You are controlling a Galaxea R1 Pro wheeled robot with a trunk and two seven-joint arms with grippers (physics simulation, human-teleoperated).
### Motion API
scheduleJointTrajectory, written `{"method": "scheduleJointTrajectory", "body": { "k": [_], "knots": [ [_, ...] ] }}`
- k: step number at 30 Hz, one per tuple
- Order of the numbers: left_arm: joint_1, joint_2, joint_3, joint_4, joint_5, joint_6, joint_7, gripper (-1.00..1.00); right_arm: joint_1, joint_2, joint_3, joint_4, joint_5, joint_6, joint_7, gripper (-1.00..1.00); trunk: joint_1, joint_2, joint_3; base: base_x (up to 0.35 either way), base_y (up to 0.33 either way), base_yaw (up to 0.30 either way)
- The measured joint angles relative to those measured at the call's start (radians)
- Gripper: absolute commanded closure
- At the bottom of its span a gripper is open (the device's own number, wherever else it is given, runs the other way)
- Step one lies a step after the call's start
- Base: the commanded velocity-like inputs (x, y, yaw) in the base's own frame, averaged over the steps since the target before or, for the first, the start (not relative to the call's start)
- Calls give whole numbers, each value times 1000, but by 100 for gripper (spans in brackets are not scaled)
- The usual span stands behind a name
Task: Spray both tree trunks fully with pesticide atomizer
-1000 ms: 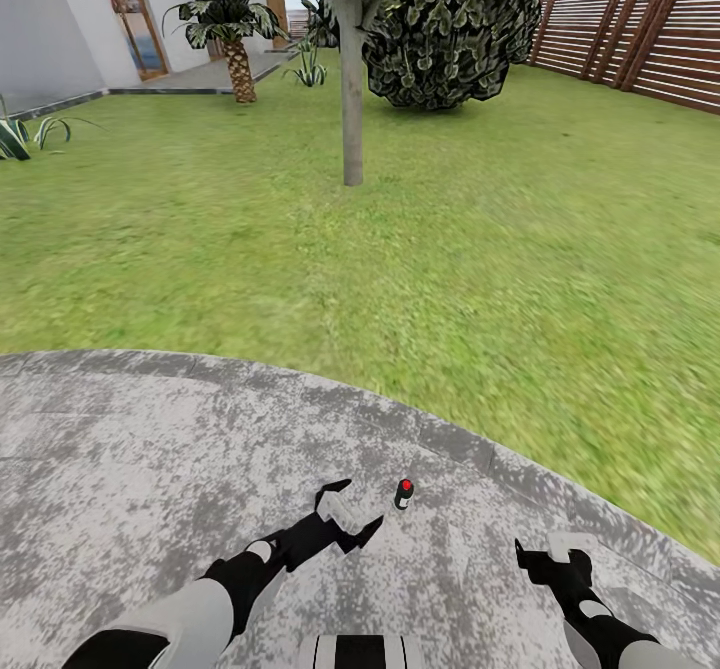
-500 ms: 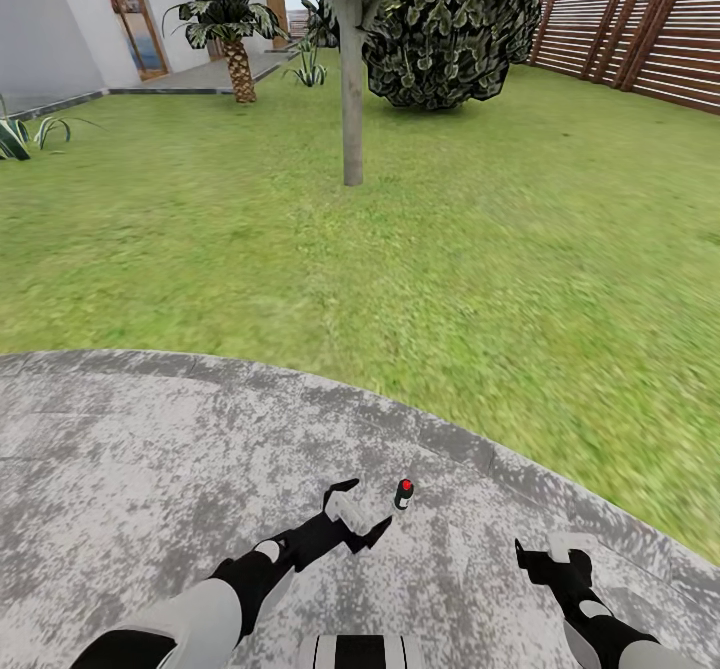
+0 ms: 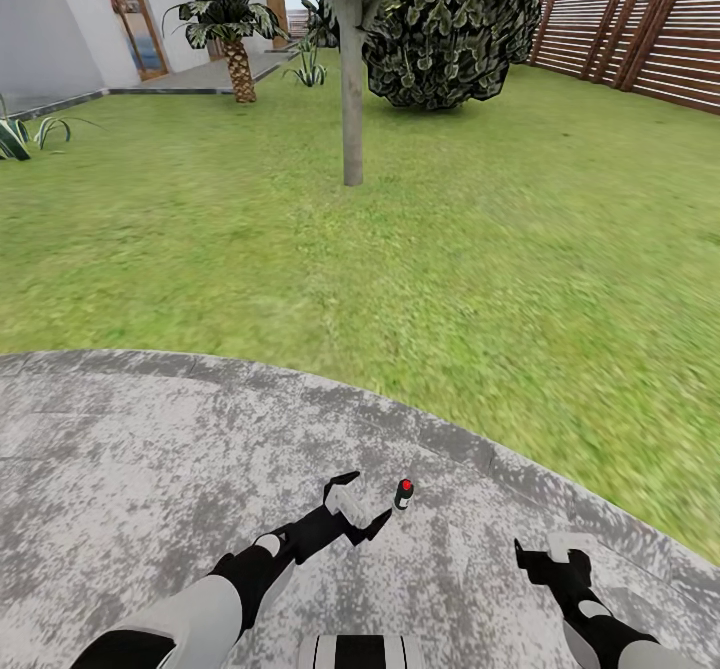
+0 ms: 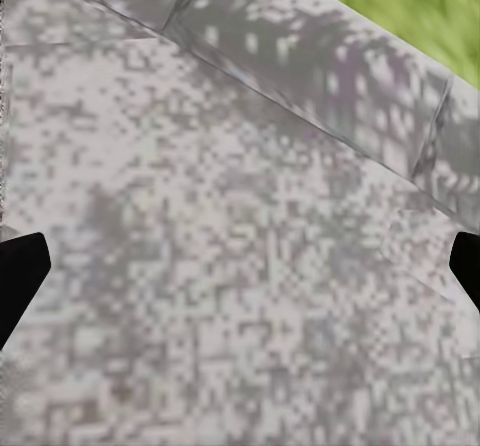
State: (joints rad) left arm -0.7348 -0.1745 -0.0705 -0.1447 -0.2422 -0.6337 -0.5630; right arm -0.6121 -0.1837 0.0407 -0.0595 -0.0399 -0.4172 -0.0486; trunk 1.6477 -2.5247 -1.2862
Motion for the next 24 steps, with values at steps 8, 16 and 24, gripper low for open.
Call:
{"method": "scheduleJointTrajectory", "body": {
  "k": [8, 16, 24],
  "knots": [
    [0, 0, 0, -2, 0, 0, 0, -100, 0, 3, -1, 0, -1, -1, 0, -100, 0, 0, 0, 0, 0, 0],
    [0, 0, 0, -3, 0, 0, 0, -100, 0, 4, -1, 0, -2, -2, 1, -100, 0, 0, 0, 0, 0, -77],
    [0, 0, 2, -3, -1, 0, 0, -100, 0, 4, -1, 0, -1, -2, 0, -100, 0, 0, 0, 0, 0, -49]
  ]
}}
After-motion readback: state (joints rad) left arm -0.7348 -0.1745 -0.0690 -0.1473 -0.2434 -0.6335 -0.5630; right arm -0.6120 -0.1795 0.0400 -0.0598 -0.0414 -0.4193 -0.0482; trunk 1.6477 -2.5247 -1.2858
